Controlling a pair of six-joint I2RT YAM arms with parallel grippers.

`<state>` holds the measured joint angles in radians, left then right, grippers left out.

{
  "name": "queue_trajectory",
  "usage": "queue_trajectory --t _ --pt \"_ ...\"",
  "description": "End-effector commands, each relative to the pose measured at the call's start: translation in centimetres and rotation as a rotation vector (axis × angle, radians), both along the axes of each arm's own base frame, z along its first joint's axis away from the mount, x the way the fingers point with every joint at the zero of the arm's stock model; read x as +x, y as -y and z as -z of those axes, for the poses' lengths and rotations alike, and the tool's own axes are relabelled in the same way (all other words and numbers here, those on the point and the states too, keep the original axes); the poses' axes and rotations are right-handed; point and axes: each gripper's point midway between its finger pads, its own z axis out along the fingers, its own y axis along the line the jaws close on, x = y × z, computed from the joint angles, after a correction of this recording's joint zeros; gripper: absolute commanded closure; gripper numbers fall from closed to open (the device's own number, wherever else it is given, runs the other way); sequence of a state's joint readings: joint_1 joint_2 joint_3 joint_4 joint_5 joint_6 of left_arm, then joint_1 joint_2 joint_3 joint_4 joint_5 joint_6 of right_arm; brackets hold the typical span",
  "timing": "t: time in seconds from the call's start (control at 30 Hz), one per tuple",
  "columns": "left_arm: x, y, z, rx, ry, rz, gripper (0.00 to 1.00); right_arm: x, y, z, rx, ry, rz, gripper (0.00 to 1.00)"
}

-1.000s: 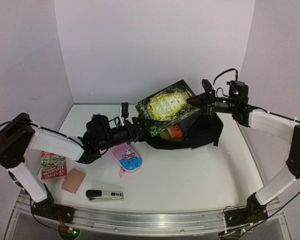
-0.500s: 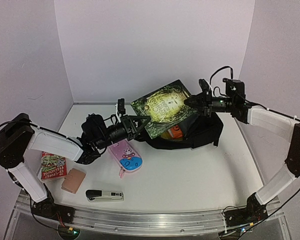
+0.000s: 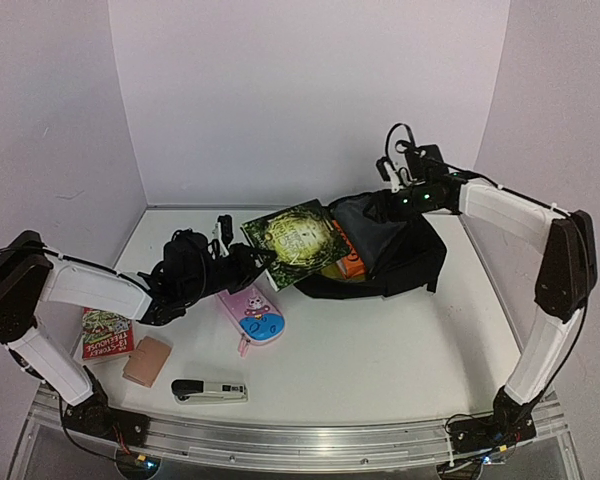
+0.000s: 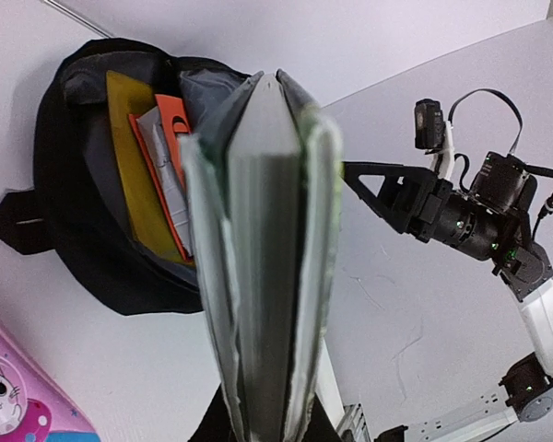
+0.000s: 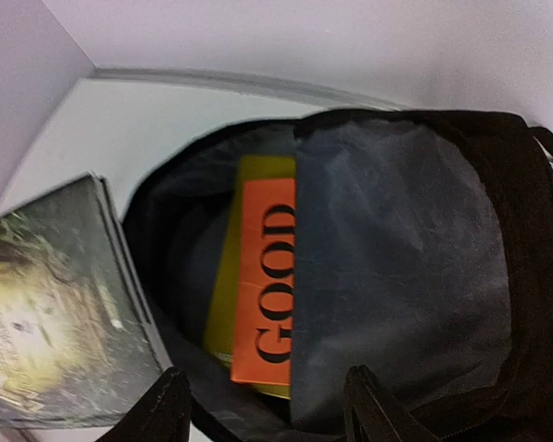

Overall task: Pack the student bag
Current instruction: Pick up the book from the center of the board, then place the book in the student bag.

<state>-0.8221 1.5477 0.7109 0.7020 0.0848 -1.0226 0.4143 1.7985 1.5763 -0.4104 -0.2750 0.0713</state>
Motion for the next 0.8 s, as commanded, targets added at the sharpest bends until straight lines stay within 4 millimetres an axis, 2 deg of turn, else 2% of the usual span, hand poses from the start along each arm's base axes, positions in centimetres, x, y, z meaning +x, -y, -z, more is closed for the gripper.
queue_trajectory --t 0.0,0.17,0.3,0.57,0.7,0.77 --pt "0.3 -1.4 -6.6 -0.110 0.143 -0.043 1.00 1.7 -1.0 1.8 -0.278 0.087 -0.003 0.44" --pt "0.5 -2.6 -5.9 -0.061 0.114 -0.090 1.00 3.0 -3.1 4.7 -0.397 0.099 -0.027 0.46" --pt "0.6 -3.6 -5.9 -0.045 0.114 -0.128 1.00 4.1 -3.7 7.5 -0.478 0.089 -0.020 0.46" --pt "0.3 -3.9 -6.1 -0.029 0.120 -0.124 1.00 5.2 -2.5 11.8 -0.610 0.051 0.008 0.49" --pt "0.5 -3.5 -6.0 -0.024 0.116 -0.110 1.00 5.4 -1.7 12.6 -0.661 0.050 0.028 0.52" --pt "0.6 -3.4 -5.8 -0.021 0.110 -0.111 1.00 5.5 -1.5 12.7 -0.674 0.051 0.038 0.58"
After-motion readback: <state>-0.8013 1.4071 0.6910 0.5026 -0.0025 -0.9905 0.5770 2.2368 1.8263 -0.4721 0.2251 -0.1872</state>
